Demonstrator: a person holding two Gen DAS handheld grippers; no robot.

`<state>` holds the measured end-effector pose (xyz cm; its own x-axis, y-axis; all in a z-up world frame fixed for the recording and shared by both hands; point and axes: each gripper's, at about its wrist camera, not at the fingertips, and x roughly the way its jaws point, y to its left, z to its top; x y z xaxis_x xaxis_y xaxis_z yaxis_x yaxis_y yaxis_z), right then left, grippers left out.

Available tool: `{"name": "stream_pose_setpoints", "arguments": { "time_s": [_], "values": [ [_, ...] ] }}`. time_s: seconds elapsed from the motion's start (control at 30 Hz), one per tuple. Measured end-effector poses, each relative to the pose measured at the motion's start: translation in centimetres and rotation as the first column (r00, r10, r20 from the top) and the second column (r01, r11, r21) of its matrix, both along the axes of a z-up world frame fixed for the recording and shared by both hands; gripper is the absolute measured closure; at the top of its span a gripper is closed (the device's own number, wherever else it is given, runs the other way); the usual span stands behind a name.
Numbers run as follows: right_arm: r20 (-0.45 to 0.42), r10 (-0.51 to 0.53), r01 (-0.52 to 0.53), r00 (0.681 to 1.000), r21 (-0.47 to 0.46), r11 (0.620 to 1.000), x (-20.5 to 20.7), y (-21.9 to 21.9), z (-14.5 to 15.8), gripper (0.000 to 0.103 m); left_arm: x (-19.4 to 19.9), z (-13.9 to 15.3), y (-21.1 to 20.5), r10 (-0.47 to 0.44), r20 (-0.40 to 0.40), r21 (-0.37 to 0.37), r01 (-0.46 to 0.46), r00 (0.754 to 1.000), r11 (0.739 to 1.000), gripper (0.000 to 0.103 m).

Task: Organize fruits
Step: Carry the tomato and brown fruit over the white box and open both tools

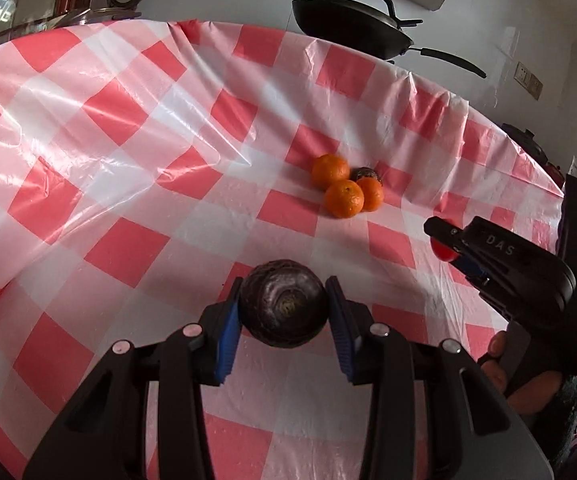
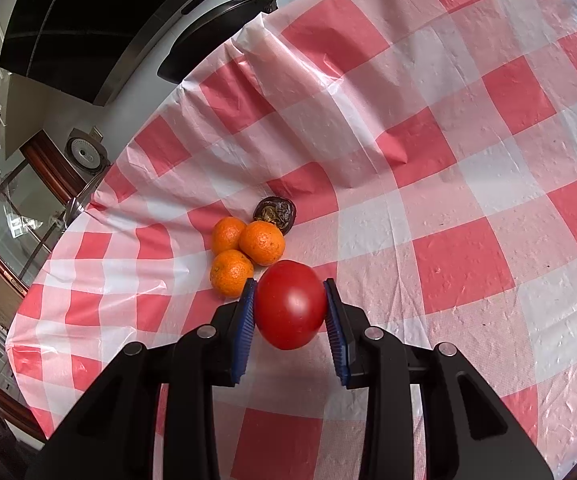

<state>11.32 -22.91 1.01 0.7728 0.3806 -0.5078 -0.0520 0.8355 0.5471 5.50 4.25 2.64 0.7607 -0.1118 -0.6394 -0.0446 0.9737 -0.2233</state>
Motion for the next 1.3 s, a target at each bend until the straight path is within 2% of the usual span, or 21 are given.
{"name": "stream_pose_setpoints", "arguments": {
  "time_s": [0.27,0.43,0.57,0.7,0.77,1.03,1.3],
  "values": [
    [-0.004,-0.012,0.012,1.000,0.011,1.000,0.0,-0.2,0.0,0.070,0.5,0.3,1.5,0.041,-0.006,0.013,-0.041,0.999,0.999,0.063],
    [0.003,-0.009,0.009,1.000,0.009,1.000,-0.5,-0.1,0.2,0.070,-1.2,0.8,1.7,0.063,0.004,0.039,-0.063,0.998,0.997,0.063],
    [0.000,0.003,-0.003,1.000,0.034,0.999,-4.1,0.4,0.2,0.070,-4.5,1.1,2.3,0.083,0.023,0.032,-0.084,0.996,0.996,0.063],
    [0.002,0.056,-0.056,0.998,0.070,0.996,-8.7,1.8,0.6,0.070,-8.2,1.5,3.7,0.109,0.033,-0.012,-0.109,0.993,0.994,0.063],
    [0.016,0.088,-0.089,0.996,0.066,0.994,-11.2,2.8,1.1,0.070,-10.1,1.5,4.1,0.115,0.039,-0.008,-0.115,0.993,0.993,0.063],
    [0.050,0.234,-0.234,0.971,-0.012,0.972,-19.6,7.3,1.9,0.070,-17.6,1.6,7.0,0.118,0.048,0.049,-0.120,0.992,0.992,0.062],
    [0.061,0.374,-0.365,0.926,-0.118,0.923,-23.8,12.1,2.4,0.070,-21.9,0.3,11.7,0.191,0.013,0.071,-0.192,0.981,0.979,0.062]
  ]
}}
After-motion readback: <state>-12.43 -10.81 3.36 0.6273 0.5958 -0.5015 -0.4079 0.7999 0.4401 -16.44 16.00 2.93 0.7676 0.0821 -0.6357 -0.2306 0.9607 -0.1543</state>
